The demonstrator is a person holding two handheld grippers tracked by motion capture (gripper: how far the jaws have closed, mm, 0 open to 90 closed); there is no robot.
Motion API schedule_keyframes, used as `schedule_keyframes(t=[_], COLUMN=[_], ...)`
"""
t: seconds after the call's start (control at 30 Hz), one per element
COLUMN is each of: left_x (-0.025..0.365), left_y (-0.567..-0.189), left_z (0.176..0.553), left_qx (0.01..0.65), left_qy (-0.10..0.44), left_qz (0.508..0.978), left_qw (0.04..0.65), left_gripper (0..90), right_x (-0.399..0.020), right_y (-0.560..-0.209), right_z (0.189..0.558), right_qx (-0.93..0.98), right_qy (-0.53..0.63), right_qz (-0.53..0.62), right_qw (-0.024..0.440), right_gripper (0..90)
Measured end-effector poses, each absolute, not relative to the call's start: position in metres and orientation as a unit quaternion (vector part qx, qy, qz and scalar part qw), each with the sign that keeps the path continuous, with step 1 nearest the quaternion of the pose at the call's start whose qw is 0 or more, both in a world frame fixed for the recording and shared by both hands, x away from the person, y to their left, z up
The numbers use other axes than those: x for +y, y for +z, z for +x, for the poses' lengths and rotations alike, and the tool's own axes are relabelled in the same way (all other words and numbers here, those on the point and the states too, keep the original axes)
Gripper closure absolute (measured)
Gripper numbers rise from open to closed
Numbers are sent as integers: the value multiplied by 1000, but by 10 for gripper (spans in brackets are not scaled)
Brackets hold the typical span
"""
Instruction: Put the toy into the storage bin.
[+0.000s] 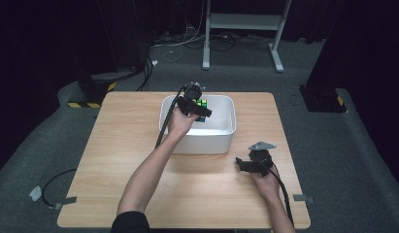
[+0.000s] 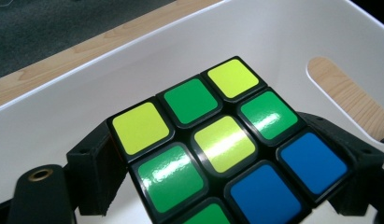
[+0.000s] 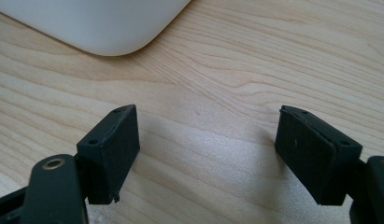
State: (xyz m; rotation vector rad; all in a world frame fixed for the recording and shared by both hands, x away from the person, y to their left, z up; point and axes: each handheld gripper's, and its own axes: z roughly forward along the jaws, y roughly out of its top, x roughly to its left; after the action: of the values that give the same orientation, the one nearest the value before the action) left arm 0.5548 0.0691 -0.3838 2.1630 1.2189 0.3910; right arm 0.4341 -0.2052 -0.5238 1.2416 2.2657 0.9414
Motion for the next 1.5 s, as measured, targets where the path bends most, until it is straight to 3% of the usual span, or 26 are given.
schedule_keyframes(t=[1.5], left_x=[82], left_y=[-375], left_z=[537], left_qx=[447], left_qy=[141], left_qz=[826], left_qw=[314], left_gripper=[156], right_x=[-205], right_y=[-524], right_z=[434], right_qx=[809], right_qy=[336], right_qz=[442], right_qw=[195], right_gripper=[217])
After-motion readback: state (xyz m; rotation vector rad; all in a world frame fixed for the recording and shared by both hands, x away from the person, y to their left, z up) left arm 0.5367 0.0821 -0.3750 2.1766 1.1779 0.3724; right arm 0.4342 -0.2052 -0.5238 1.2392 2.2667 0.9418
